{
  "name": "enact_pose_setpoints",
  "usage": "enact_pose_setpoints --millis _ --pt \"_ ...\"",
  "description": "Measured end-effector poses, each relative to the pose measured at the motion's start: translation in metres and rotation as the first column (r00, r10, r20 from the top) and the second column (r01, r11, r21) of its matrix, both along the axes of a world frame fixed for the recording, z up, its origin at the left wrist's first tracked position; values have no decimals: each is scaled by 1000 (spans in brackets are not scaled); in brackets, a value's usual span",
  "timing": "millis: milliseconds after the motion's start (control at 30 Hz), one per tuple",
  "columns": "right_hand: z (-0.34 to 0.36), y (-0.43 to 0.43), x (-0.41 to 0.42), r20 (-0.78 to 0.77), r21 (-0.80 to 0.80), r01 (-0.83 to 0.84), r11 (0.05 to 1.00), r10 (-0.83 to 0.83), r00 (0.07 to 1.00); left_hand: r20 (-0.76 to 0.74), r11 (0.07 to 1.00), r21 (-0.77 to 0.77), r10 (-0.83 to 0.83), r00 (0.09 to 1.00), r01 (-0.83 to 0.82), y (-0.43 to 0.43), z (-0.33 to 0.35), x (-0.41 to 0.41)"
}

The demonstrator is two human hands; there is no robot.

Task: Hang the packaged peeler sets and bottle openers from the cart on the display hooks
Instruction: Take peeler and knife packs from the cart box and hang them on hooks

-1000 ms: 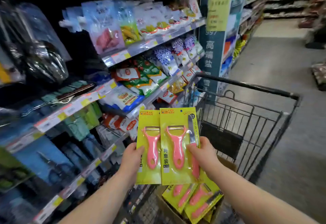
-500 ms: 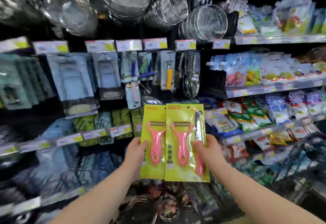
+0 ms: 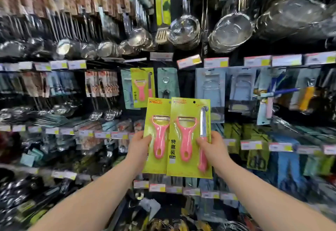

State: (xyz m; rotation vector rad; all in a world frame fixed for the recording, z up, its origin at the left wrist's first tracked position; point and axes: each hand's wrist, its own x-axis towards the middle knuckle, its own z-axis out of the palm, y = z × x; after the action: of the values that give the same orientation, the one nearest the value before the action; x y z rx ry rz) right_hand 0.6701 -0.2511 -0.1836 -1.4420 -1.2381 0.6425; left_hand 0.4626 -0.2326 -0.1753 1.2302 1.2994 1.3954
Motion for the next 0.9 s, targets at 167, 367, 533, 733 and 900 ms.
enact_pose_setpoints --millis 167,367,533,733,900 --pt "2 33 -81 19 3 -94 996 94 995 53 997 19 73 996 -74 14 0 -82" --pt "10 86 -127 77 34 -133 991 130 989 148 991 7 134 980 -136 55 -1 -125" --pt "31 150 -145 100 113 -149 982 138 985 157 982 54 171 973 -181 107 17 -139" --pt "62 229 -162 98 150 -234 961 221 970 111 960 132 232 966 -246 175 42 -153" --pt "75 282 -166 108 181 -264 947 248 963 70 940 133 306 949 -313 219 36 -163"
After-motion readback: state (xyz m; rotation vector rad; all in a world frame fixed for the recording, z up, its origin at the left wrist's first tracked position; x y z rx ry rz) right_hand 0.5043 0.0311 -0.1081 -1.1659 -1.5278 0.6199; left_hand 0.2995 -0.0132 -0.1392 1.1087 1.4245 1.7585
